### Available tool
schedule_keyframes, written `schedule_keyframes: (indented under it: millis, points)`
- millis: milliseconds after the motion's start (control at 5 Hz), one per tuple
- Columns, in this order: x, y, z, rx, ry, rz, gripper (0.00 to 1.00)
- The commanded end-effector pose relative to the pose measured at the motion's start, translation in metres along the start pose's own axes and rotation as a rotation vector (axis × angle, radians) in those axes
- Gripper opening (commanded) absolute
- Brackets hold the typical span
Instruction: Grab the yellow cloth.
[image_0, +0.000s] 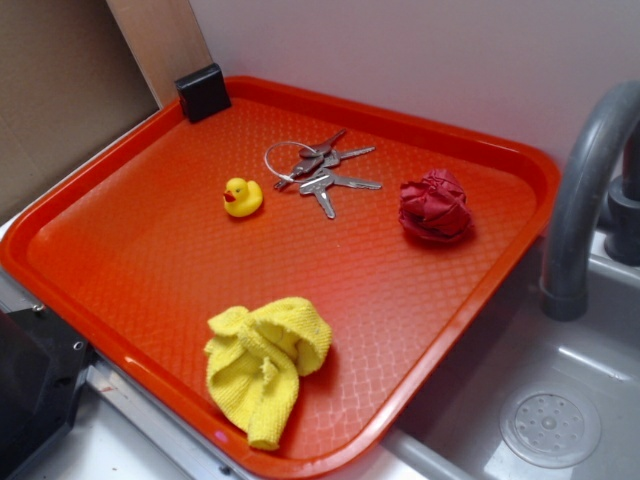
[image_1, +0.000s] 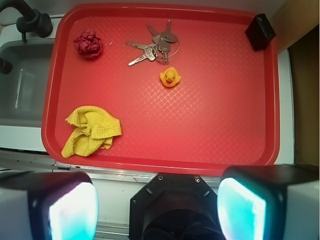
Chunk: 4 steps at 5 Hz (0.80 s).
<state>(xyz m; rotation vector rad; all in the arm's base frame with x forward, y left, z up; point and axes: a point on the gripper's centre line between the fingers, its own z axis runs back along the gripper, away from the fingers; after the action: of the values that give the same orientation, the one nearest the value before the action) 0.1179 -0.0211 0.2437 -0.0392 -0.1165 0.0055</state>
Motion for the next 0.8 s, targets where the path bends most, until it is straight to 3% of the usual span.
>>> schedule_keyframes:
  millis: [0, 200, 400, 600]
  points:
    - [0.0, 0.0, 0.0, 0.0, 0.0, 0.0, 1.0]
    - [0.031, -0.048, -0.056, -0.114, 0.036, -0.018, 1.0]
    - [0.046, -0.093, -0.108, -0.1, -0.013, 0.046, 1.0]
    - [0.042, -0.129, -0.139, -0.181, 0.015, 0.111, 1.0]
